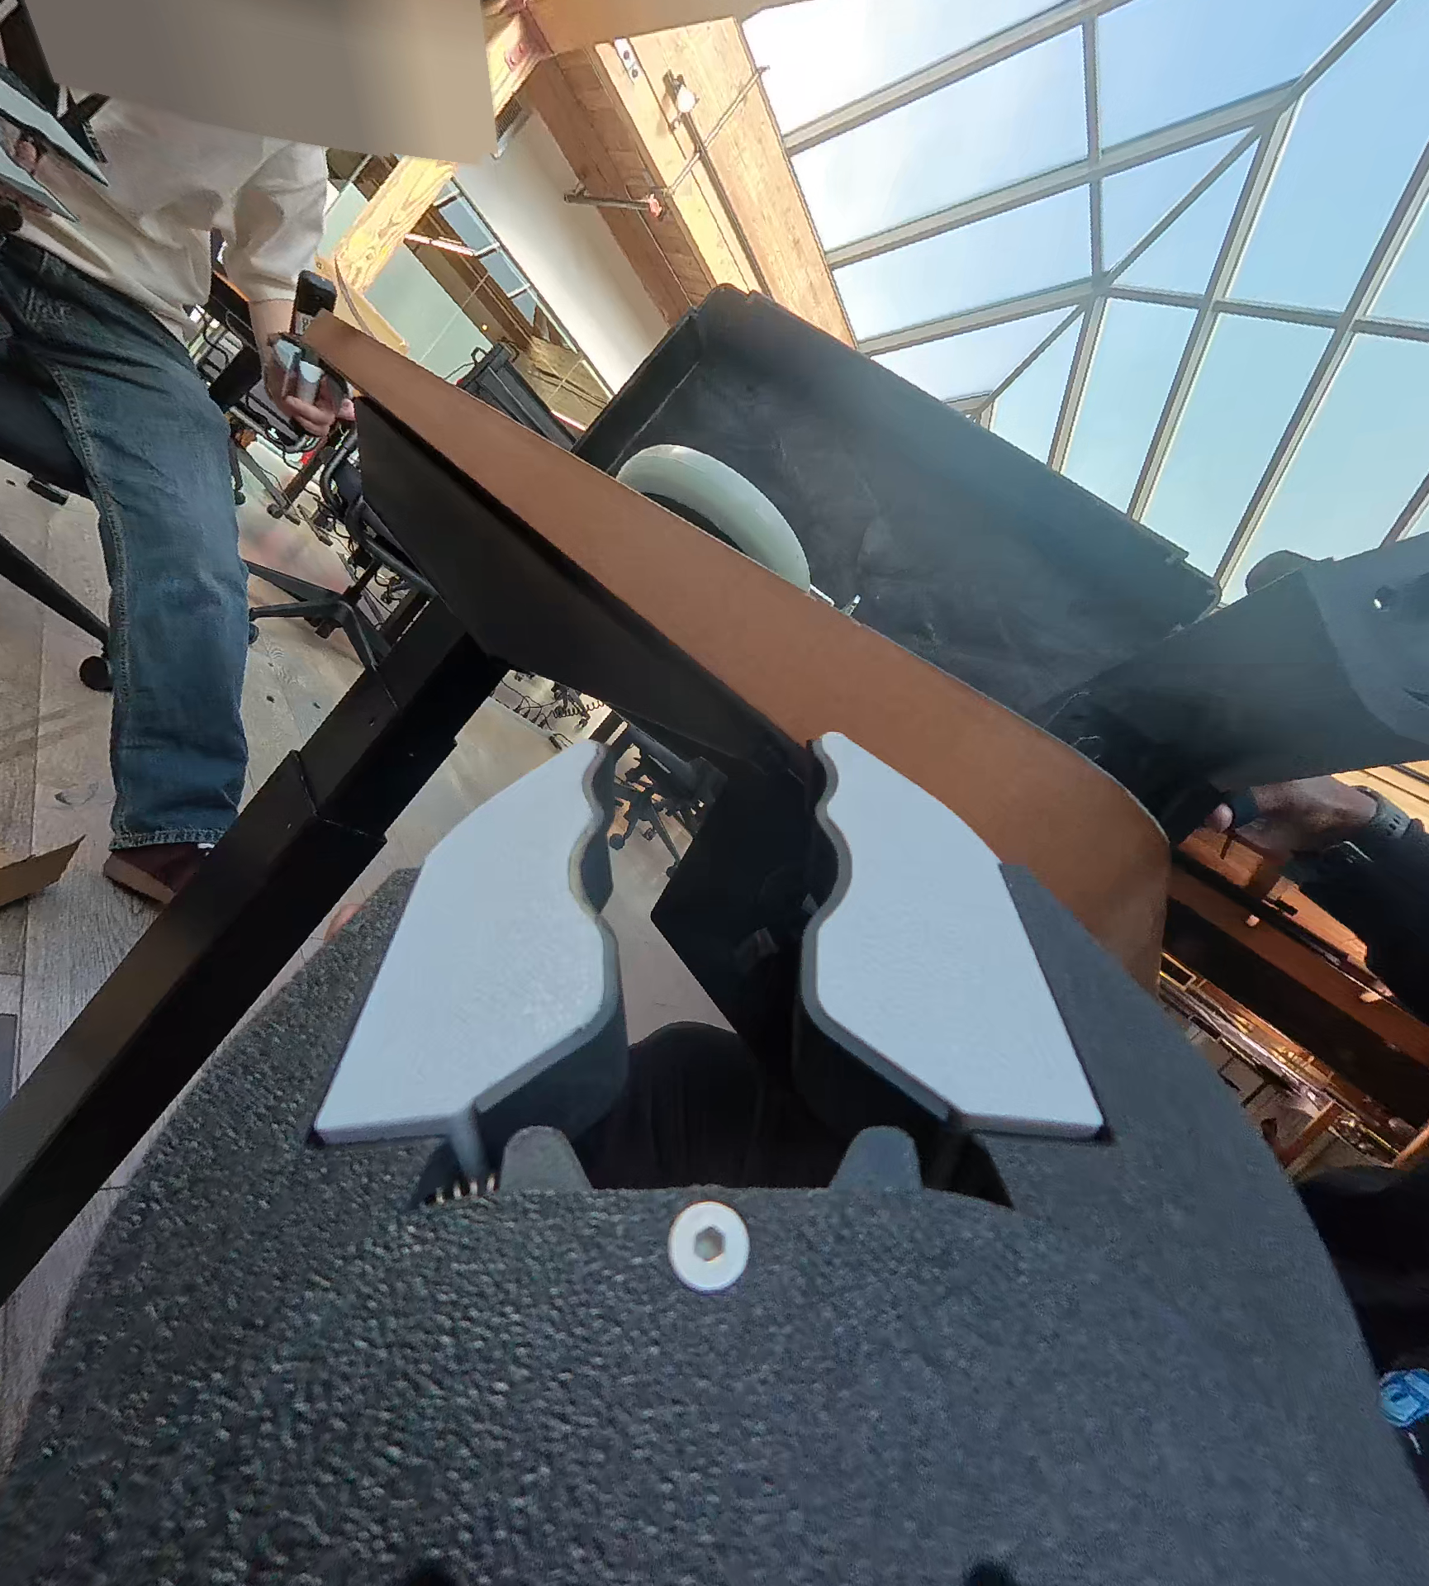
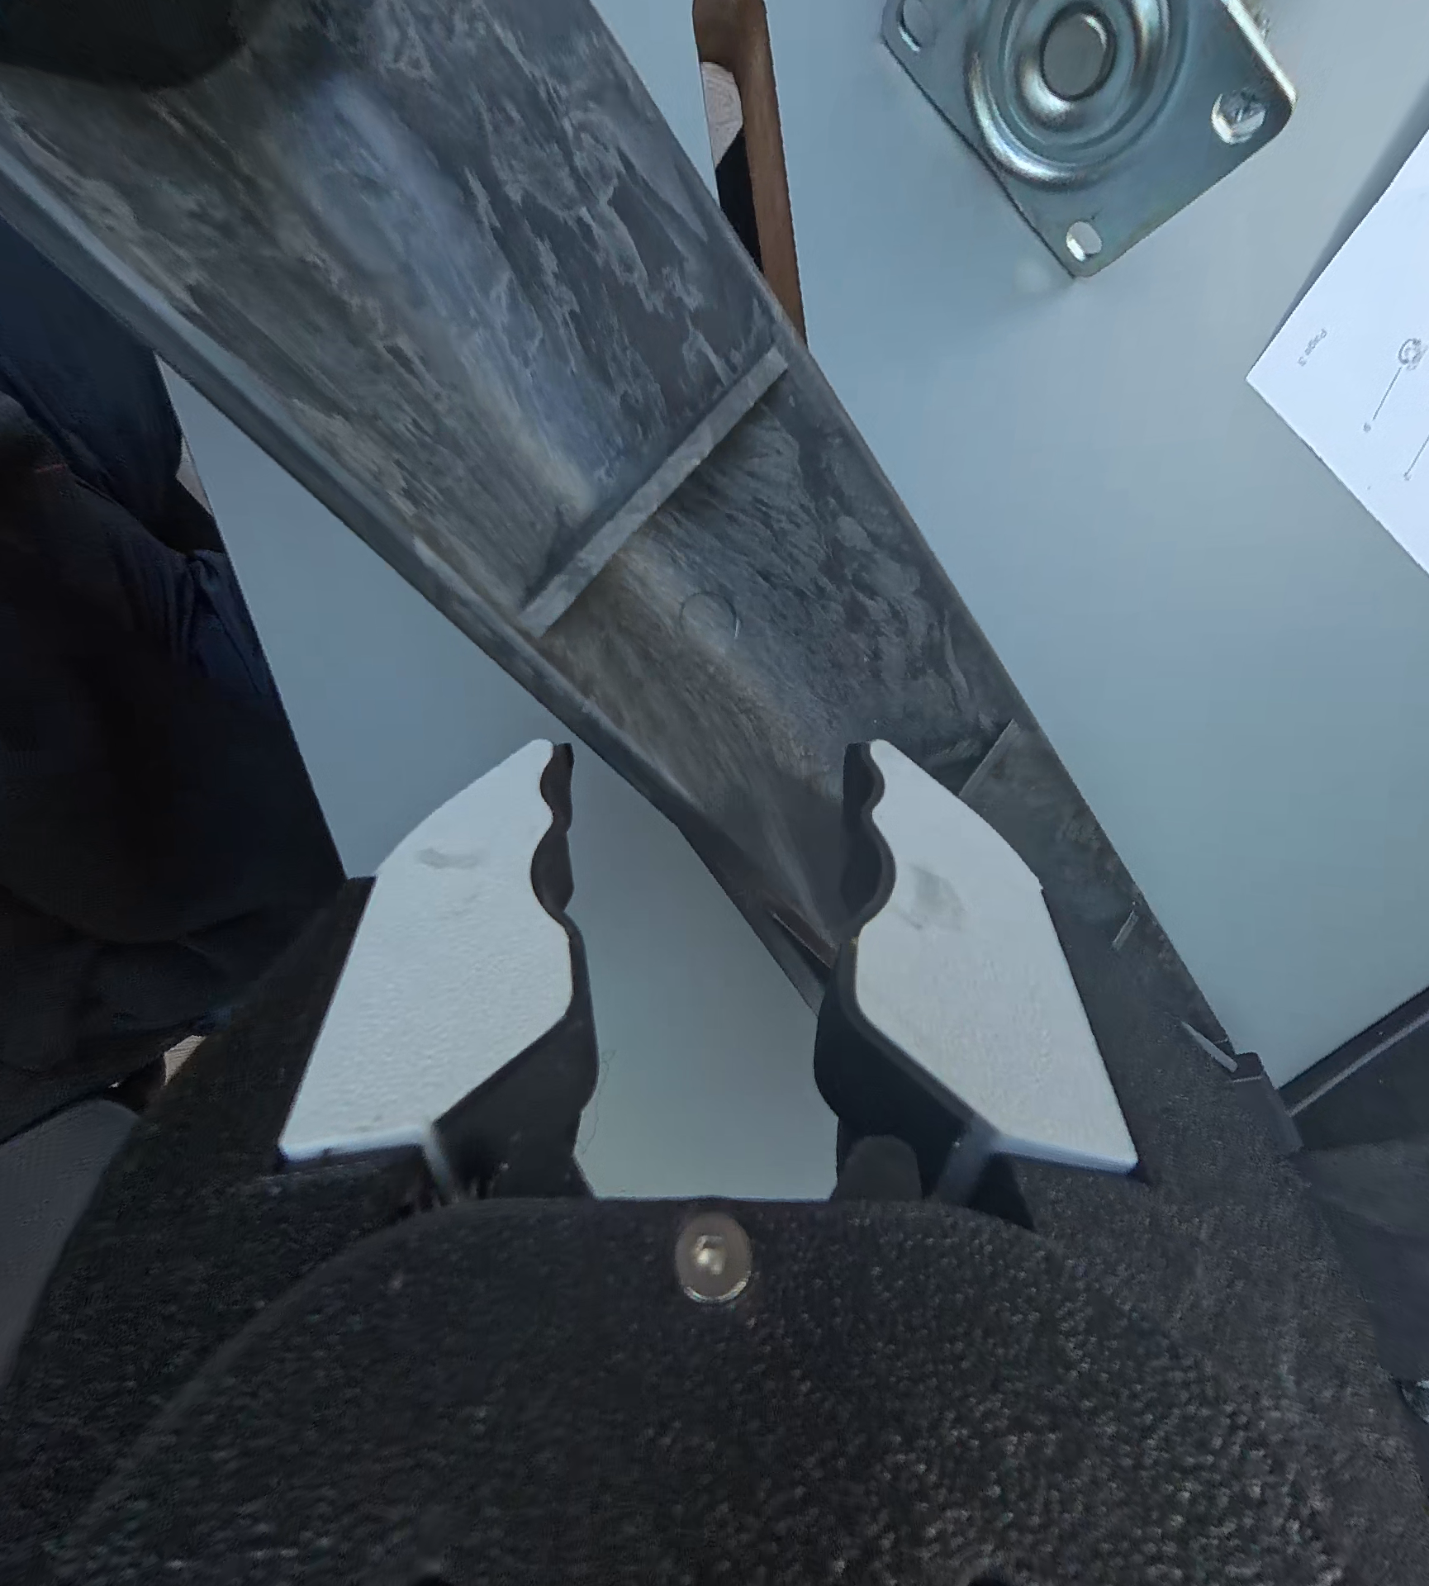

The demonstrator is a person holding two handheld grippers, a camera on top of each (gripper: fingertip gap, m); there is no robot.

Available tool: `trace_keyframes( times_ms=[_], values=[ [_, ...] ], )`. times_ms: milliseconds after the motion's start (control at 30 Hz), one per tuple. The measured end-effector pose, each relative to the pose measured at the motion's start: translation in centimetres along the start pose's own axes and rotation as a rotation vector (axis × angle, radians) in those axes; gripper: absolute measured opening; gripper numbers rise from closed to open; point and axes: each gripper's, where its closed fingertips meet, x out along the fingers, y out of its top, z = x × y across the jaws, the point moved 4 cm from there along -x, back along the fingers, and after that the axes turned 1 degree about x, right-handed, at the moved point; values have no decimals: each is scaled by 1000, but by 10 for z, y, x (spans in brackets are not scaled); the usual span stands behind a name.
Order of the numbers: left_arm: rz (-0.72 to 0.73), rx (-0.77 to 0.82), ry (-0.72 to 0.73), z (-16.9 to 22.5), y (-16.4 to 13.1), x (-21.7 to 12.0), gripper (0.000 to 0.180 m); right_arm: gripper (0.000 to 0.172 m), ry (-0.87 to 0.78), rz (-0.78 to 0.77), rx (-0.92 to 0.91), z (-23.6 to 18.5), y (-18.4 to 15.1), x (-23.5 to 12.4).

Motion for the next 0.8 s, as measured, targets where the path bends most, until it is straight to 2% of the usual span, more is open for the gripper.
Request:
trace_keyframes(
  times_ms=[200,333,500,800],
  values=[
    [2,-16,-21,-1,2,0,43,65,22,-76,-70,6,19,-3],
    [21,-24,-30,-2,6,-1,43,67,155,-121,-62,1,30,-4],
    [33,-37,-39,-4,10,-2,43,68,241,-200,-131,-15,38,10],
    [36,-49,-50,-9,15,-4,42,65,311,-301,-150,-30,29,28]
  ],
)
